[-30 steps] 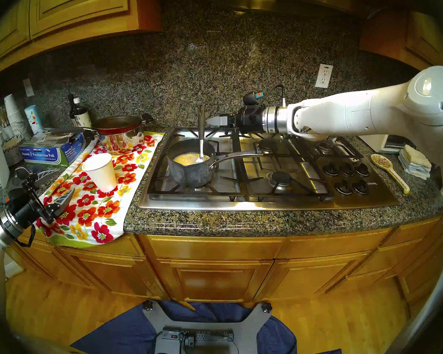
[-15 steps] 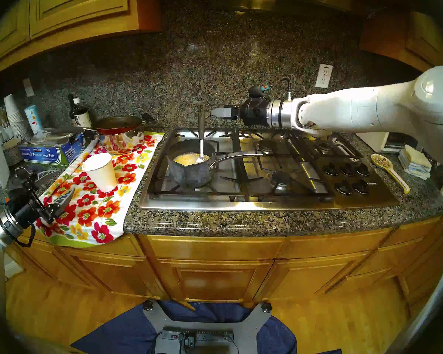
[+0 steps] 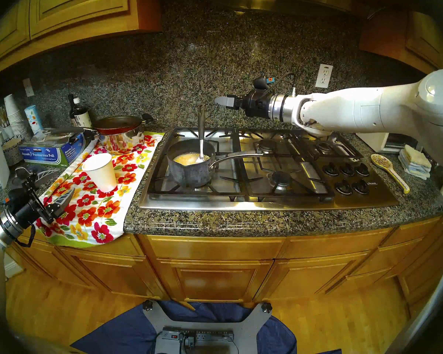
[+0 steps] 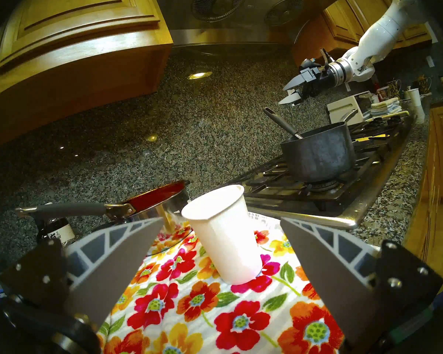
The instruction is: Pour oats into pot and stir with a spoon
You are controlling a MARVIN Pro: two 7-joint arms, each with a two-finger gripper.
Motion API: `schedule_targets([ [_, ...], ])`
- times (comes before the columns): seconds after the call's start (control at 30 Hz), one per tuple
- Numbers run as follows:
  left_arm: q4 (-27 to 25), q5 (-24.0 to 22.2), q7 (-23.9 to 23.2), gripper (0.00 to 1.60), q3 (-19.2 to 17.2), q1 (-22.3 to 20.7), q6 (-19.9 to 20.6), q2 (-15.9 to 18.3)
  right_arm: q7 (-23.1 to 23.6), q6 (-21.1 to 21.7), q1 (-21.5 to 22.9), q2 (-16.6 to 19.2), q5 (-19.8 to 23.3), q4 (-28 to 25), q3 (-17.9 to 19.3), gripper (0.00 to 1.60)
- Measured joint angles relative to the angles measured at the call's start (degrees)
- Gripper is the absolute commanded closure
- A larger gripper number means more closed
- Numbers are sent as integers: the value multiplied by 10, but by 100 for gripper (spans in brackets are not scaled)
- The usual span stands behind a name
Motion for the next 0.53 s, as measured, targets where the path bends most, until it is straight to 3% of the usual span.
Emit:
schedule_targets([
  [0.53,0,0,0,0,0,0,0,0,-9,-19,-1,4,2,-9,0,0],
])
